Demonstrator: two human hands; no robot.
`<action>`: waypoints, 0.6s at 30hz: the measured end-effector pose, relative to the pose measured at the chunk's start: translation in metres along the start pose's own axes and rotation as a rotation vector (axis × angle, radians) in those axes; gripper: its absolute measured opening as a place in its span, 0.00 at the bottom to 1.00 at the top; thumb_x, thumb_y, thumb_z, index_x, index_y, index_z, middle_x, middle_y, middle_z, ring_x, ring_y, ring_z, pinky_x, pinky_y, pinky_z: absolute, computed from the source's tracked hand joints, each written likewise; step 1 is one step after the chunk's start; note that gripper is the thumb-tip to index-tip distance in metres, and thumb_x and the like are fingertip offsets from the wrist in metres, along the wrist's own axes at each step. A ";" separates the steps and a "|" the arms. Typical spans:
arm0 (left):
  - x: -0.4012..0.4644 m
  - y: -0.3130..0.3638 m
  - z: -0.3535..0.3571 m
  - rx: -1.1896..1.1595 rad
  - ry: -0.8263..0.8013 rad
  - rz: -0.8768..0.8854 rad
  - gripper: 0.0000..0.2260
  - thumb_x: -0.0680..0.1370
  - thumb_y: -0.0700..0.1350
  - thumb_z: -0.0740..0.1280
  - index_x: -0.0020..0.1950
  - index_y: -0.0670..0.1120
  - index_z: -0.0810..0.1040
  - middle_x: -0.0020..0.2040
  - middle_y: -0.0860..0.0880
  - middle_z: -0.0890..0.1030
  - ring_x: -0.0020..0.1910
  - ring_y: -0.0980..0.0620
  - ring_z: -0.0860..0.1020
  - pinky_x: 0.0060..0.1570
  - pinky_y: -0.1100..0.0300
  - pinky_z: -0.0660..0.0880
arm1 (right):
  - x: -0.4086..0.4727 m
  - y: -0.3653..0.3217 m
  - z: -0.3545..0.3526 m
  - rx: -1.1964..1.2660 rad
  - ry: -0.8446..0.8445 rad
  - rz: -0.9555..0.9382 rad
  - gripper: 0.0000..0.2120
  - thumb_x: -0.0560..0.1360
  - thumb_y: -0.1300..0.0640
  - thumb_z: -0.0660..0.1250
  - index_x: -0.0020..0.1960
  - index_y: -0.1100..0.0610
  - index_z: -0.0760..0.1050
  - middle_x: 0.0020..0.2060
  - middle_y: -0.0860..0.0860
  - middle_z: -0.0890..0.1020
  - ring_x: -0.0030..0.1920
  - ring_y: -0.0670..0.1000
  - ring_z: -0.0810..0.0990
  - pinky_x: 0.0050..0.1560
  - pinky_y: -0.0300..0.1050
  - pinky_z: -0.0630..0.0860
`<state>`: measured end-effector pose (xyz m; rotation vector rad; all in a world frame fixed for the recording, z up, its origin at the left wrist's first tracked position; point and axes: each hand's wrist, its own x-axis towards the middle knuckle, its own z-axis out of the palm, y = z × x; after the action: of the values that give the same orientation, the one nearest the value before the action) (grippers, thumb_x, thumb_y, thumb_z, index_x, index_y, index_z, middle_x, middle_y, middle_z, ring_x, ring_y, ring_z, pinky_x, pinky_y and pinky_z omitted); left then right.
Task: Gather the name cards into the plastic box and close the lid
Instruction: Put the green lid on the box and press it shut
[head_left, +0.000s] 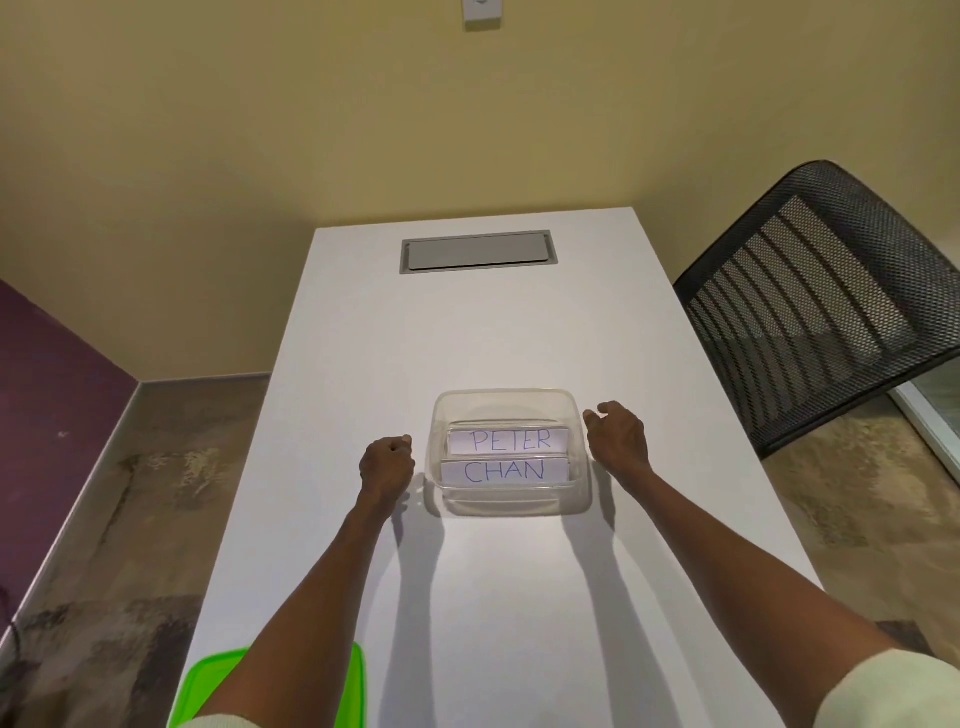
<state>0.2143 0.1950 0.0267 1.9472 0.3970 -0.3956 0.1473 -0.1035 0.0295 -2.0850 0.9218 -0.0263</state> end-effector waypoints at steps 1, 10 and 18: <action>-0.004 0.000 -0.003 -0.010 0.004 0.002 0.06 0.76 0.37 0.57 0.43 0.46 0.71 0.44 0.47 0.70 0.40 0.49 0.68 0.44 0.56 0.66 | -0.004 -0.002 -0.001 -0.008 0.031 -0.025 0.19 0.79 0.52 0.60 0.65 0.62 0.72 0.62 0.61 0.77 0.64 0.60 0.74 0.64 0.50 0.69; -0.035 -0.001 -0.039 -0.130 0.047 0.029 0.05 0.80 0.42 0.59 0.44 0.46 0.70 0.41 0.45 0.70 0.39 0.48 0.71 0.38 0.57 0.69 | -0.050 -0.030 0.005 0.007 0.115 -0.313 0.13 0.78 0.54 0.59 0.57 0.60 0.77 0.51 0.57 0.79 0.53 0.56 0.77 0.51 0.44 0.69; -0.057 -0.023 -0.081 -0.167 0.106 0.040 0.07 0.80 0.42 0.61 0.44 0.43 0.73 0.42 0.45 0.74 0.40 0.47 0.73 0.42 0.55 0.71 | -0.095 -0.043 0.030 0.009 0.089 -0.411 0.11 0.77 0.55 0.58 0.45 0.59 0.76 0.43 0.54 0.79 0.47 0.55 0.76 0.48 0.49 0.74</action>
<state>0.1610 0.2723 0.0647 1.8147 0.4440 -0.2266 0.1127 -0.0080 0.0677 -2.2463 0.5276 -0.3395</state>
